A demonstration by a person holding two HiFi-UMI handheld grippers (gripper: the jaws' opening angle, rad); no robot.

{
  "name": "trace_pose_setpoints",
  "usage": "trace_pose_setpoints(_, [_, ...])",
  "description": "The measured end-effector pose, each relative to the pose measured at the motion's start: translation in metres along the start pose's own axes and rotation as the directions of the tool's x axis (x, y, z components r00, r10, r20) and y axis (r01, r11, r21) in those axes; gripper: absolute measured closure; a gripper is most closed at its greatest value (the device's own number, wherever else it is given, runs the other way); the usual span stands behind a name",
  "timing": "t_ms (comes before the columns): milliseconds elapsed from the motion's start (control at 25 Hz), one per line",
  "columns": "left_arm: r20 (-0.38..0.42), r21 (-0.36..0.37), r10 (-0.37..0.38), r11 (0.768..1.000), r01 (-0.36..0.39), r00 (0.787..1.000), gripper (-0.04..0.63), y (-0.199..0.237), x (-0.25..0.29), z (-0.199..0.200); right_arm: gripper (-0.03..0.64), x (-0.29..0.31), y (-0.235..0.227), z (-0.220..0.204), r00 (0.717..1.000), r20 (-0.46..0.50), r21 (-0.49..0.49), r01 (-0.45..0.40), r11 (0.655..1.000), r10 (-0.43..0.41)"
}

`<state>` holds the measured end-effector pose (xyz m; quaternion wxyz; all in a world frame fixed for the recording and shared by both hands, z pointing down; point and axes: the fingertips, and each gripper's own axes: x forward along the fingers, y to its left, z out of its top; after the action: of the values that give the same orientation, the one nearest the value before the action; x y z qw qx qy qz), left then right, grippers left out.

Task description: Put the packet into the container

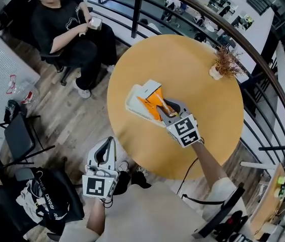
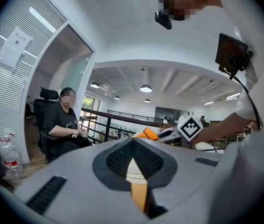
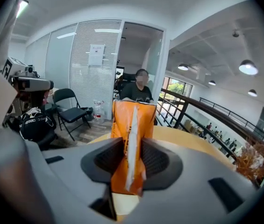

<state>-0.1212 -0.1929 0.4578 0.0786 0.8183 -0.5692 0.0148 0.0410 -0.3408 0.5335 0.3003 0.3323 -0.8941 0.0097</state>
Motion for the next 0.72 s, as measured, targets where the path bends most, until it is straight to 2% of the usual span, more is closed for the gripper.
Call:
trace_pose_setpoints(120, [0.007,-0.003,-0.009,1.0,0.009,1.0,0.591,-0.006,0.012,-0.001,0.494,0.016,0.003,-0.003,0.996,-0.062,-0.039,-0.067,0.997,0.065])
trace_pose_setpoints(320, [0.005,-0.056,-0.012,0.998,0.012,1.0,0.591,-0.009,0.036,-0.004,0.494,0.037,0.003,-0.007,0.982,-0.151,-0.08,-0.126,0.989,0.113])
trace_pose_setpoints(600, [0.033,-0.051,-0.026,0.998,0.027,0.999,0.591,-0.012,0.058,0.002,0.494,0.06,0.012,-0.021,0.93,-0.329,-0.178,-0.233,0.956,0.165])
trace_pose_setpoints(720, [0.033,-0.009,-0.048,0.999,0.048,0.998,0.591,-0.017,0.062,0.005,0.494,0.068,0.017,-0.029,0.896,-0.407,-0.189,-0.276,0.942,0.181])
